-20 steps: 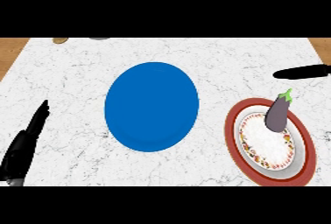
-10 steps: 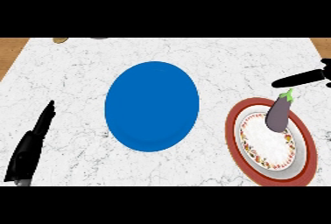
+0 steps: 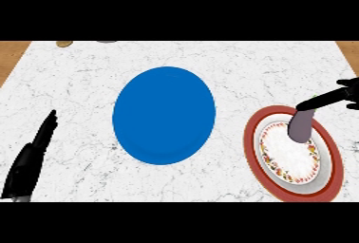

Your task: Pick the eggplant from the plate and place it in the plate

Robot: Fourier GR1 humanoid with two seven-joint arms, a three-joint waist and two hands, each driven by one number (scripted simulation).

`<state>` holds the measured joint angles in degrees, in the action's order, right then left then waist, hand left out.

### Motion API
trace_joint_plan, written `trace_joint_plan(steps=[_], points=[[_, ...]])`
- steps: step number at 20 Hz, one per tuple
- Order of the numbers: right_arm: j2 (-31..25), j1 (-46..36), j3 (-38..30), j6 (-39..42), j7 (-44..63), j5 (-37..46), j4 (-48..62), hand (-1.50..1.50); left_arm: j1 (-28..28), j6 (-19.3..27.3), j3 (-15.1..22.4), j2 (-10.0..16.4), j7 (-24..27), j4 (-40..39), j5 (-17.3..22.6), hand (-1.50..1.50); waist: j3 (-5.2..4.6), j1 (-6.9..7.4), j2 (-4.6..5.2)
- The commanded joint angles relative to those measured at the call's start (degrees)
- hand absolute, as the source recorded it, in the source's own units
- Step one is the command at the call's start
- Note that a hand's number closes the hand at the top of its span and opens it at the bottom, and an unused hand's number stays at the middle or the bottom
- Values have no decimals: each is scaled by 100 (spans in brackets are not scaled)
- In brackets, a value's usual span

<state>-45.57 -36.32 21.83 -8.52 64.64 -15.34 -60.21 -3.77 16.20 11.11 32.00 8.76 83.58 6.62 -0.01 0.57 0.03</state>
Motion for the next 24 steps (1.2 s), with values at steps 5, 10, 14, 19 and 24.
trace_joint_plan(steps=[5, 10, 14, 19, 24], points=[[467, 144, -98, 612, 264, -137, 236, -150, 142, -81, -119, -147, -201, -55, -203, 0, 1, -29, -5], [630, 18, -188, 826, 249, -4, 685, -150, 163, -255, -380, -45, -222, -18, -229, 0, 1, -24, -2], [834, 146, -250, 837, -80, 232, 925, -150, 42, -468, -472, -154, -54, -106, -232, 0, 1, -21, 2], [925, 388, -516, 898, -43, 406, 663, -150, 93, -351, -494, -470, -76, -128, -567, 0, 0, -43, -3], [1291, 189, -840, 647, -420, 792, 995, 150, -335, -583, -715, -493, 157, 118, -638, 0, 1, -10, -2]])
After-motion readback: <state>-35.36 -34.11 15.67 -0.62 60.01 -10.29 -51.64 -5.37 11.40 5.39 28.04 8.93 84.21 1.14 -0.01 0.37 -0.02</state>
